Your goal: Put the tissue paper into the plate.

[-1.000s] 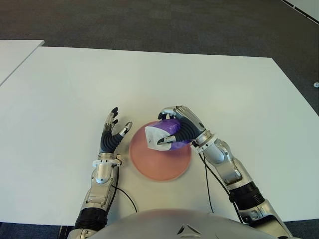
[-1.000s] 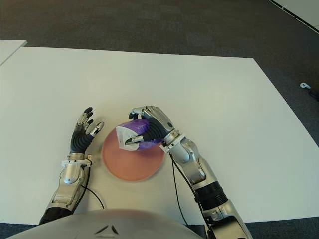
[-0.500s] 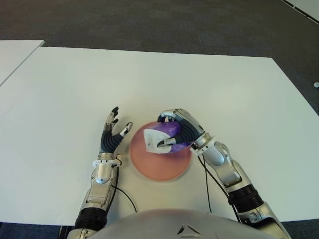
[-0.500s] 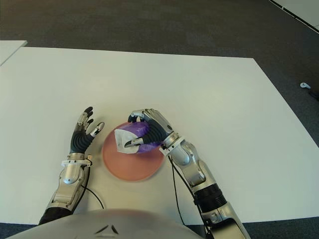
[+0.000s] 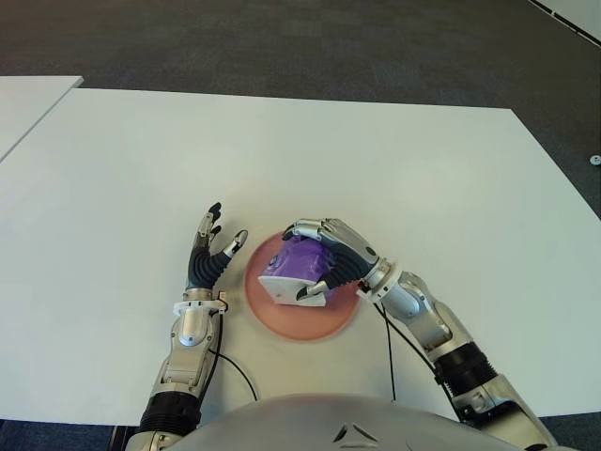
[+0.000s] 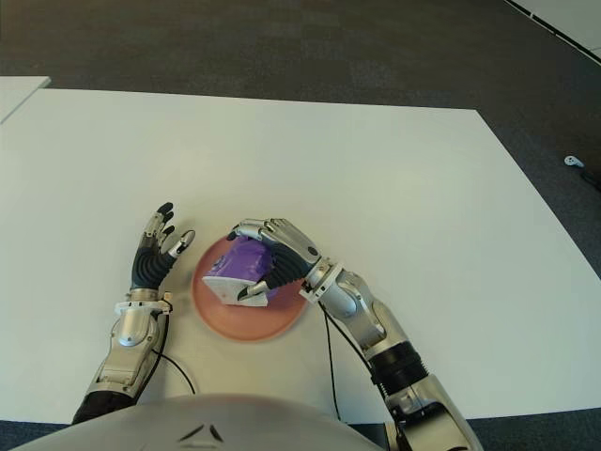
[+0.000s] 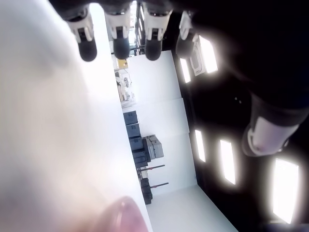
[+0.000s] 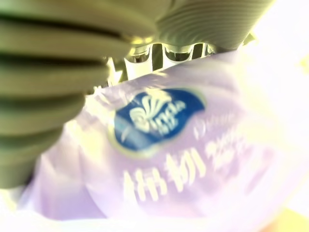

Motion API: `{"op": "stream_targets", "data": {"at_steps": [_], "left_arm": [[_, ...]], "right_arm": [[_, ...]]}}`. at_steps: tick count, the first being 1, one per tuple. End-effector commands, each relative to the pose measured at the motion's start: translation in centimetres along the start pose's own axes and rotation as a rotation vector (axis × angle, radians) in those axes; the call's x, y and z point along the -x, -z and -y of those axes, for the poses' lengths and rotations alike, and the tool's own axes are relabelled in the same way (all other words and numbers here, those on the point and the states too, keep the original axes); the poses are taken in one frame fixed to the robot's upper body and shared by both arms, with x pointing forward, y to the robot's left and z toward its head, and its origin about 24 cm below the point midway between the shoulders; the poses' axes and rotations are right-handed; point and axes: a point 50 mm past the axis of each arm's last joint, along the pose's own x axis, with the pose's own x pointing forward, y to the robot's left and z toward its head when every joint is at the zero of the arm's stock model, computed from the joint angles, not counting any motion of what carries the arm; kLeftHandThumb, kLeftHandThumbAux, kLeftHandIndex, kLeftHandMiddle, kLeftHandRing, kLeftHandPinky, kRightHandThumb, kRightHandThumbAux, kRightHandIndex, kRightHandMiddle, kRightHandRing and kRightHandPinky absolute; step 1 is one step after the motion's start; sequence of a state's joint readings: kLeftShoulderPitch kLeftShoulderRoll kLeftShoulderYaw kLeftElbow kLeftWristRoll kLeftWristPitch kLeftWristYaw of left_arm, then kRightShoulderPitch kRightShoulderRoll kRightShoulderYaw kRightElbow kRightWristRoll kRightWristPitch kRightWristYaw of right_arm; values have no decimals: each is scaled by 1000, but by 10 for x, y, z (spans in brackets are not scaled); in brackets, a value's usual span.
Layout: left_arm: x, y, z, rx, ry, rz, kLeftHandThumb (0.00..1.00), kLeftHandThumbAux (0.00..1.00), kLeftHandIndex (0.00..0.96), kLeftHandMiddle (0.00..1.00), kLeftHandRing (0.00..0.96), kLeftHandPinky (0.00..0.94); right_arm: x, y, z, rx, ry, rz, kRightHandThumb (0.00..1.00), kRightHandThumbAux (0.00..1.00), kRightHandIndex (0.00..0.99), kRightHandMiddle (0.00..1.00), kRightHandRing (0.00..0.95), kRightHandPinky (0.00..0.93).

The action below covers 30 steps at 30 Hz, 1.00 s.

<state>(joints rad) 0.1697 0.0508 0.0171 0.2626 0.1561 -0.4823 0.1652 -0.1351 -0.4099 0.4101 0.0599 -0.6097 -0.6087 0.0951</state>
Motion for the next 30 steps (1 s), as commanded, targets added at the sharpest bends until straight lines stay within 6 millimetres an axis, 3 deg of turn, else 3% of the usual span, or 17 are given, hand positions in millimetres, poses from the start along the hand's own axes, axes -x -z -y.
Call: {"op": "stream_targets", "data": {"at_steps": [1,16,30], "left_arm": [[4,6,0,-6,21,-47,0,532,0,0,0,0],[5,3,0,-16,13,-30,0,543,0,0,0,0],[4,4,0,-2,7,-30,0,544,0,0,0,0]], "right_arm": [[6,-2,-11,18,-127,-13,50,468,11,11,7,5],[4,-6,-9,50,-114,-6,7,405,0,0,0,0],[-5,-5,6,58,-46,8,0,400,0,0,0,0]]}}
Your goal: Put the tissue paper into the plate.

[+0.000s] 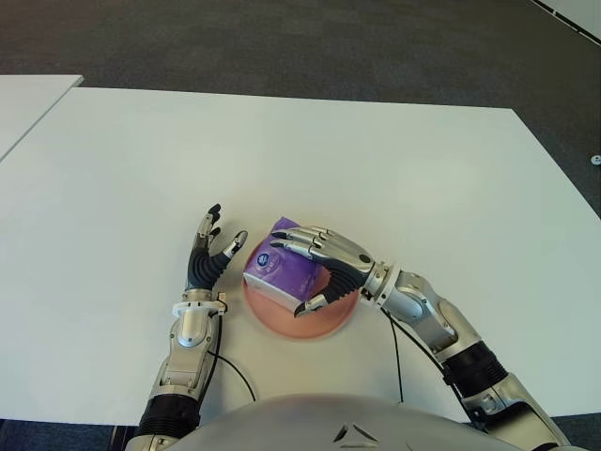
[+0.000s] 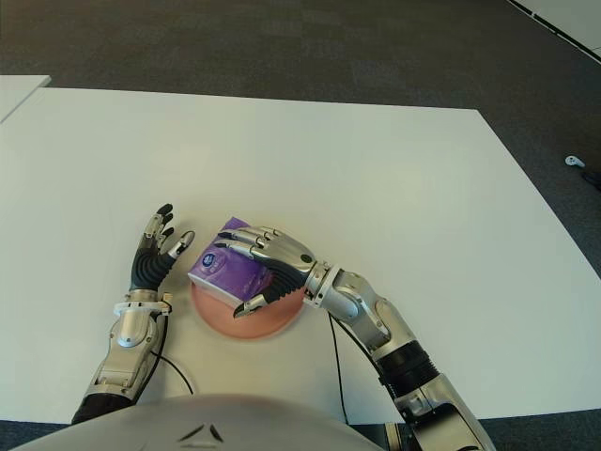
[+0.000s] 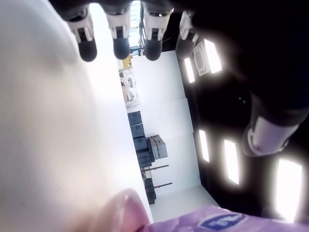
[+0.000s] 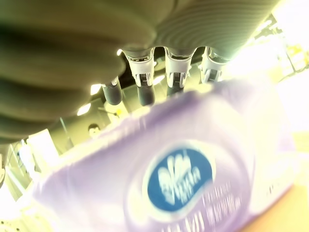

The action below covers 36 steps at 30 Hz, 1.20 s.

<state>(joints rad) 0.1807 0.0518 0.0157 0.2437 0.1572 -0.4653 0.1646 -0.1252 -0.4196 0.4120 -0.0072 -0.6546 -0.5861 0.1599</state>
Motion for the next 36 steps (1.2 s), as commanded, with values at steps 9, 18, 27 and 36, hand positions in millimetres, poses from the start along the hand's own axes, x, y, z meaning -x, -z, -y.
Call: {"op": "stream_targets", "data": {"at_steps": [9,18,27,36], "left_arm": [[1,4,0,15,5,-12,0,552,0,0,0,0],[0,3,0,-9,12,9,0,551,0,0,0,0],[-2,5,1,27,4,24,0,533,0,0,0,0],[-5,6,1,35,2,18,0,528,0,0,0,0]], "right_arm": [[-7,2,23,-3,90,-2,7,381,0,0,0,0],[-7,0,39,-74,207,29,11,361,0,0,0,0],[0,3,68,-166,349,63,12,354,0,0,0,0],[17,20,113,-272,501,-28,66,319,0,0,0,0]]}}
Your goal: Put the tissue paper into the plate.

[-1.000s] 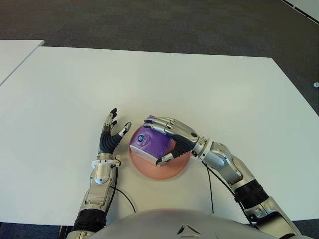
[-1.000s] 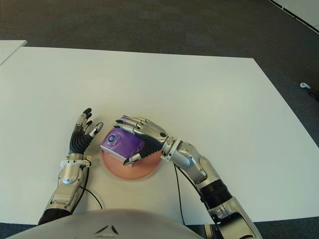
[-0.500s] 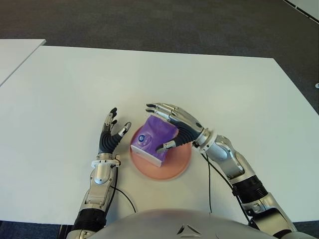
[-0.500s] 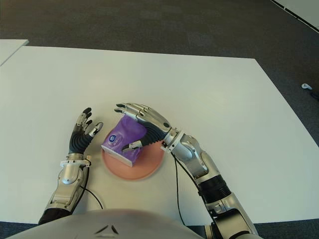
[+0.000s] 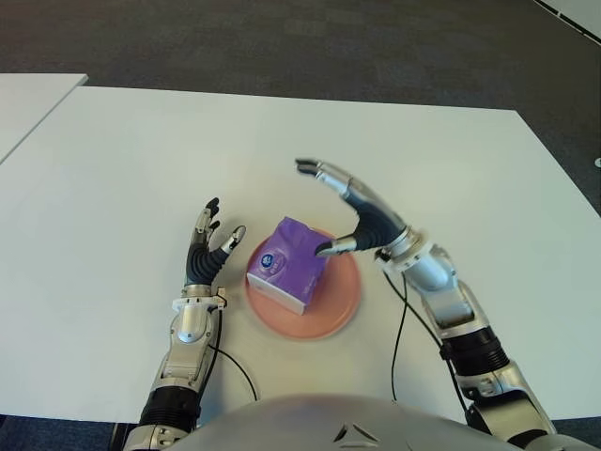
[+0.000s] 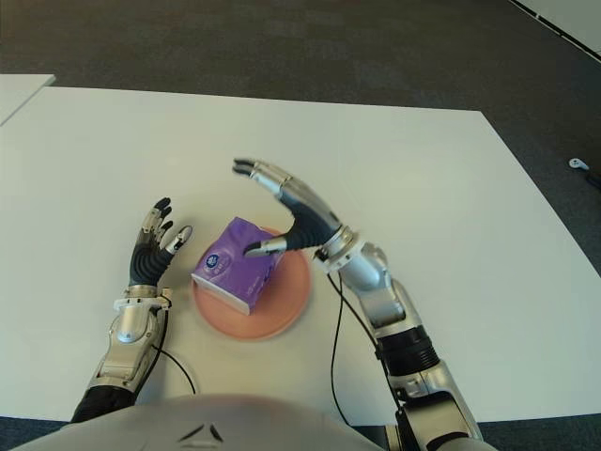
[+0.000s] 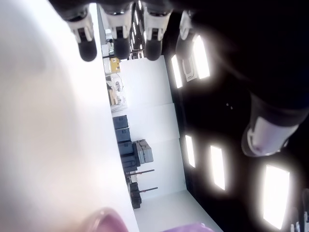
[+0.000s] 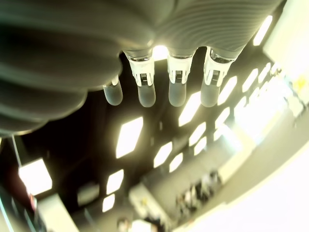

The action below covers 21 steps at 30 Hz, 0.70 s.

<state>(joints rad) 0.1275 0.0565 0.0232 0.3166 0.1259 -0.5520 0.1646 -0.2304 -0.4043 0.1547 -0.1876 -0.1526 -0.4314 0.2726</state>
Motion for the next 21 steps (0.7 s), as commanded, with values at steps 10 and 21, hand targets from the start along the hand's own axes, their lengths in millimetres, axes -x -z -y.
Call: {"op": "stream_targets", "data": {"at_steps": [10,21], "left_arm": [[2,8,1,0,-2,-39,0,515,0,0,0,0],[3,7,-2,-7,0,-24,0,529,0,0,0,0]], "right_arm": [[28,46,41,-181,539,-130,101,299,0,0,0,0],[43,44,43,-208,676,-146,71,347,0,0,0,0]]}}
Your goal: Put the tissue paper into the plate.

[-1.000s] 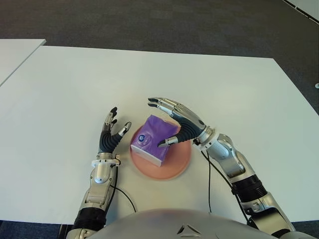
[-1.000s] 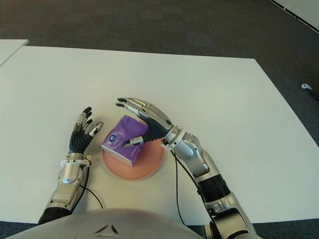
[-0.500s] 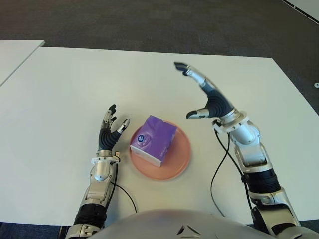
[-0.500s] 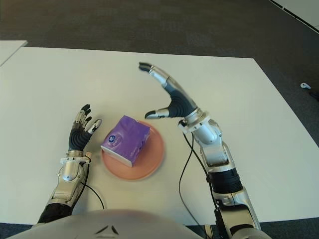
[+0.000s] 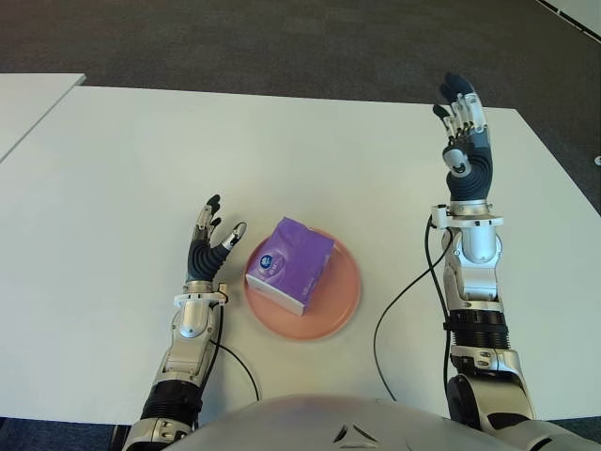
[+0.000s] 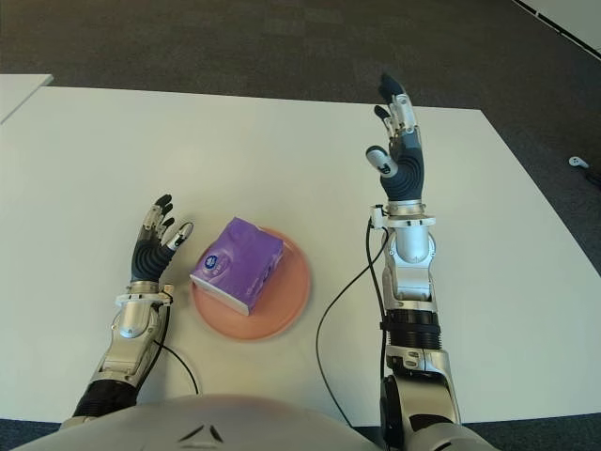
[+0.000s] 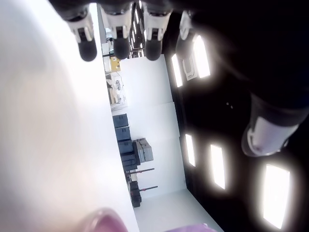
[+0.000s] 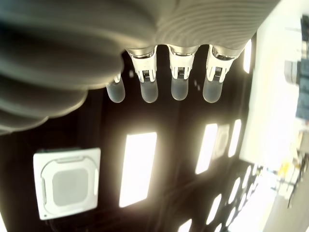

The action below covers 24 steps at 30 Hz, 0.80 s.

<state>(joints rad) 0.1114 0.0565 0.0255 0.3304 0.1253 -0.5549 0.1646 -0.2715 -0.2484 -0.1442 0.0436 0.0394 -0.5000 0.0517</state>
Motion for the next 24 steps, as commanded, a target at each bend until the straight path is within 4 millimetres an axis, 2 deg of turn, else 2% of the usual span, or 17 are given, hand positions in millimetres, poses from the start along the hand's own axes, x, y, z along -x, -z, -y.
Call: {"op": "stream_targets", "data": {"at_steps": [1,9,17,19,24], "left_arm": [[6,7,-3,-9,-2,-29,0,530,0,0,0,0],[6,5,-4,-21,8,-21,0,513,0,0,0,0],[6,5,-6,-20,2,-13,0,520,0,0,0,0],[6,6,-7,-19,1,-20,0,523,0,0,0,0],[6,6,-7,-21,1,-24,0,523,0,0,0,0]], "right_arm": [[15,4,-4,-33,55,-50,67,364,0,0,0,0],[37,16,-16,-73,139,-138,47,433,0,0,0,0],[58,31,-22,-78,223,-228,20,456,0,0,0,0],[64,38,-30,-94,234,-262,16,463,0,0,0,0],[67,42,-36,-100,240,-272,11,473,0,0,0,0]]}}
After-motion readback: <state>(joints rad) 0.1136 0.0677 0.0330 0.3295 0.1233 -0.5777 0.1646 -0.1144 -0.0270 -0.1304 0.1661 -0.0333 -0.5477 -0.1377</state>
